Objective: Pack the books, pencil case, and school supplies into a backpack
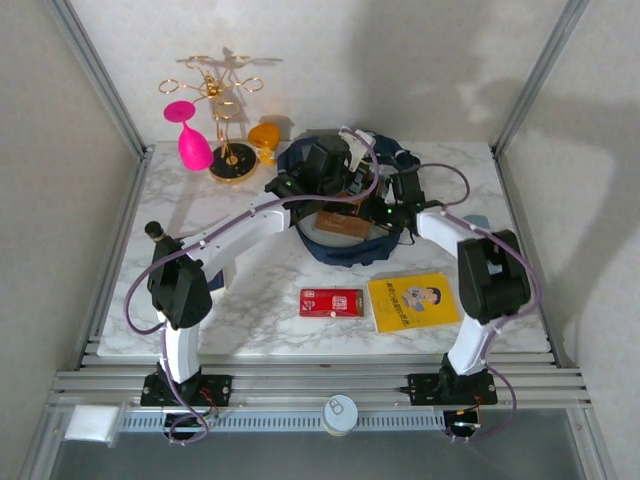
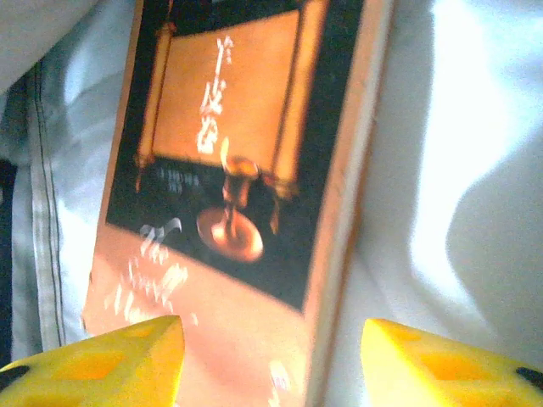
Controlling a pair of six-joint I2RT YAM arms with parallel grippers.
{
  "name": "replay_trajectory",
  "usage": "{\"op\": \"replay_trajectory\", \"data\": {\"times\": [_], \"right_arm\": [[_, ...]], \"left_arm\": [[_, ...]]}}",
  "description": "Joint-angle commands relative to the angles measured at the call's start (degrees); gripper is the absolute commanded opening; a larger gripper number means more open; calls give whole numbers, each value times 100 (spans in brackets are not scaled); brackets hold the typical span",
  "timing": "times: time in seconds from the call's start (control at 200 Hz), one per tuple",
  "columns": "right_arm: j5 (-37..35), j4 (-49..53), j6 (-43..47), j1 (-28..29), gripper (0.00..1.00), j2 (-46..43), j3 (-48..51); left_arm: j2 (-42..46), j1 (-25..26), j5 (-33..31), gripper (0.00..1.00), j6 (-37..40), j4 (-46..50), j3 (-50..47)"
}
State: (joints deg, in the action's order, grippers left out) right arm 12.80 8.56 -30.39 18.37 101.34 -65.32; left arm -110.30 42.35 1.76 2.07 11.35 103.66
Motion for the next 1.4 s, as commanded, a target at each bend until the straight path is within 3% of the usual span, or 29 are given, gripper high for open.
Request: {"op": "replay_trajectory", "data": {"times": [0.0, 0.19, 0.446, 0.596, 0.821, 1.081, 1.287, 1.397], "right_arm": [[-480, 444, 200, 264, 53, -640, 484], [-504, 625, 130, 744, 32, -649, 739], [-345, 365, 49, 1158, 18, -204, 768], [-1174, -70, 75, 1134, 6, 52, 703], [-2422, -792, 64, 1015, 5, 529, 117], [-2460, -1130, 200, 940, 8, 563, -139], [-508, -1499, 588, 949, 22, -919, 1139], [-303, -946, 535, 949, 29, -1866, 1617]], "left_arm": [[387, 54, 104, 0, -119, -563, 53], [360, 54, 173, 0, -179, -573, 85], [281, 62, 231, 0, -180, -351, 192], [363, 63, 245, 0, -207, -358, 121], [526, 59, 255, 0, -185, -274, -40], [624, 55, 149, 0, -114, -302, -319], [641, 54, 113, 0, -263, -465, -688], [678, 54, 339, 0, -601, -510, -1045]]}}
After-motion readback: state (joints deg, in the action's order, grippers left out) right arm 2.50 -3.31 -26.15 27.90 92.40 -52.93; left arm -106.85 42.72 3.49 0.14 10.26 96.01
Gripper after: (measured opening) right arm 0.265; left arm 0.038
